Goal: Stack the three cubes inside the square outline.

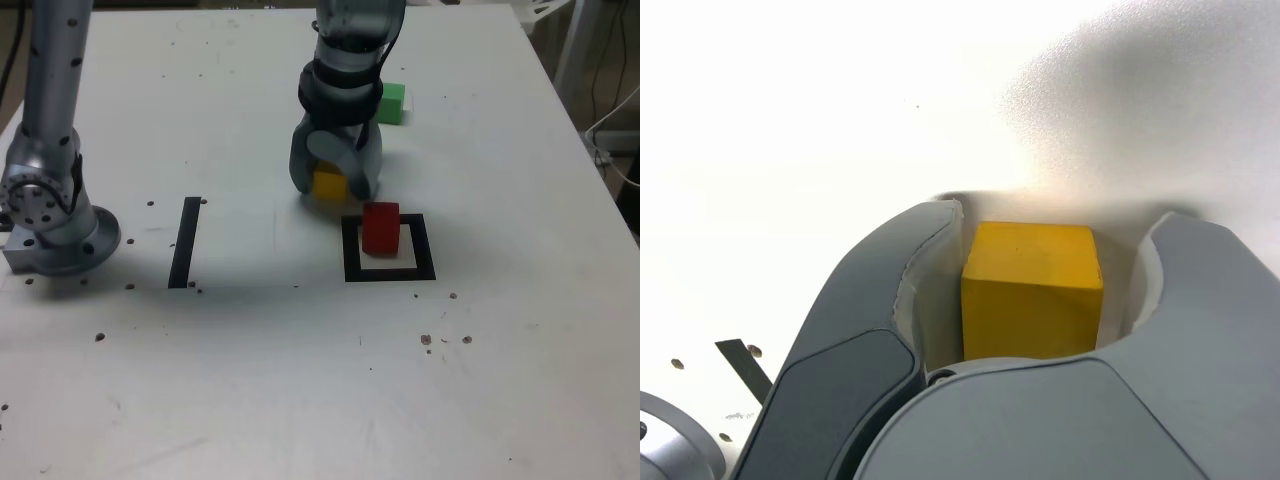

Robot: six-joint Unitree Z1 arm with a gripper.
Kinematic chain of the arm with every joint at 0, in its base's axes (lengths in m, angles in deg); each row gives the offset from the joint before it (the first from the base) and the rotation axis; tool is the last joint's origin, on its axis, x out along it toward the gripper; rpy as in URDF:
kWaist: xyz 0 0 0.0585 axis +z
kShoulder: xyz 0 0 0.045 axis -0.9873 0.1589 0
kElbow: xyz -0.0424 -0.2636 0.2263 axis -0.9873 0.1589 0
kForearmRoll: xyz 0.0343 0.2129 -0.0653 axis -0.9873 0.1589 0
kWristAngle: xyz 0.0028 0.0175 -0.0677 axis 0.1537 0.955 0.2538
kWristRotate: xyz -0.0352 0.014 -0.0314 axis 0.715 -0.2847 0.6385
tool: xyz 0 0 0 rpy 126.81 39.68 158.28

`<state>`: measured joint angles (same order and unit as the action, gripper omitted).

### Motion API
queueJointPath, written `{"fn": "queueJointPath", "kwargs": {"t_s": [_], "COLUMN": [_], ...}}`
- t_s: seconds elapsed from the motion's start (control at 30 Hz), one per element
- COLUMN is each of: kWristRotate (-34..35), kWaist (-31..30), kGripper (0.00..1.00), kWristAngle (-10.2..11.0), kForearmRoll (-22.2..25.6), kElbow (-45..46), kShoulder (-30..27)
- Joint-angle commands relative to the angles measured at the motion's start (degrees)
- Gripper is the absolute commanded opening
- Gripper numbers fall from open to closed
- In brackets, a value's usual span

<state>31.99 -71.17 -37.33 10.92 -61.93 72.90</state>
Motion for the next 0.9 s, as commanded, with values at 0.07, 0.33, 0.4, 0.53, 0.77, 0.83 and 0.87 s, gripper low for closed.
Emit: {"fn": "queueJointPath", "kwargs": {"t_s": [0.07,0.33,0.4,0.53,0.77,0.83,0.87], "kWristRotate": [0.2,0.3,0.4,1.1,5.6,7.3,8.2], "kWaist": [0.1,0.1,0.1,-0.8,-6.5,-8.0,-8.8], "kGripper": [0.28,0.28,0.28,0.28,0.28,0.28,0.28], "kWristAngle": [-0.1,-0.2,-0.2,-0.2,-0.1,-0.1,-0.1], "kForearmRoll": [0.3,0.6,0.7,2.0,8.3,10.1,11.0], "kElbow": [0.1,0.2,0.2,-0.6,-6.1,-7.8,-8.6], "kShoulder": [-0.9,-1.3,-1.6,-3.8,-7.4,-7.7,-7.7]}}
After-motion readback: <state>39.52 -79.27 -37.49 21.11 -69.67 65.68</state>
